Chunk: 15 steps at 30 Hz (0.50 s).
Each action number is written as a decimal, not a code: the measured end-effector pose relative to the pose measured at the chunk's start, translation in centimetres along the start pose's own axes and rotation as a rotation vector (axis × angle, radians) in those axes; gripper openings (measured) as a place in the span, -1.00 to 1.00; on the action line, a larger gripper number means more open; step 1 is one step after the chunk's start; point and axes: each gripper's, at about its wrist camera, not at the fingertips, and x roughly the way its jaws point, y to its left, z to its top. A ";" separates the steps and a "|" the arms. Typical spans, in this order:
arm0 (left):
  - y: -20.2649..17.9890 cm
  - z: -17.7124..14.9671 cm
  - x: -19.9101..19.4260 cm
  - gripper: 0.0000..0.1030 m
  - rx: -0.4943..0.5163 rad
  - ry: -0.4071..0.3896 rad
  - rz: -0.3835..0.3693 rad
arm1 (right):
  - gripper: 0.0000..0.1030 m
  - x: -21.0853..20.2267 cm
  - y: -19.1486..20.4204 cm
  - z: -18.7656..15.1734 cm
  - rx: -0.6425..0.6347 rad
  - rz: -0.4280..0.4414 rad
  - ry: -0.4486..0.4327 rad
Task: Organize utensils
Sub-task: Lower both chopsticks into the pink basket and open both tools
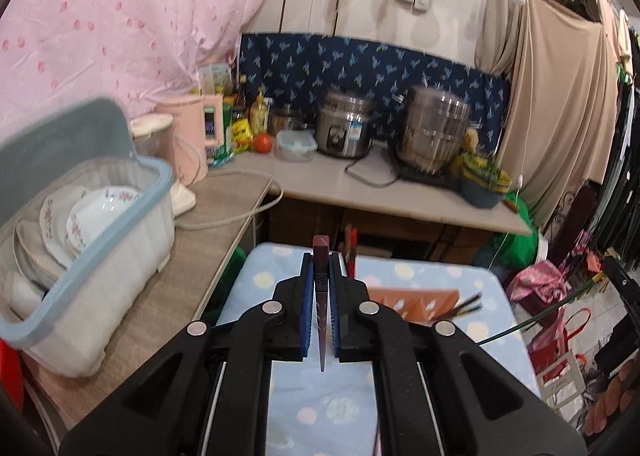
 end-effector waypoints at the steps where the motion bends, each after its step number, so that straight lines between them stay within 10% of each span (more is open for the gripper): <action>1: -0.2 0.7 -0.2 -0.86 -0.003 -0.019 -0.008 | -0.87 0.4 0.3 0.6 0.004 0.011 -0.014; 15: -4.1 4.9 4.0 -0.86 0.001 -0.122 -0.070 | -0.87 9.0 2.1 0.9 -0.017 0.012 0.057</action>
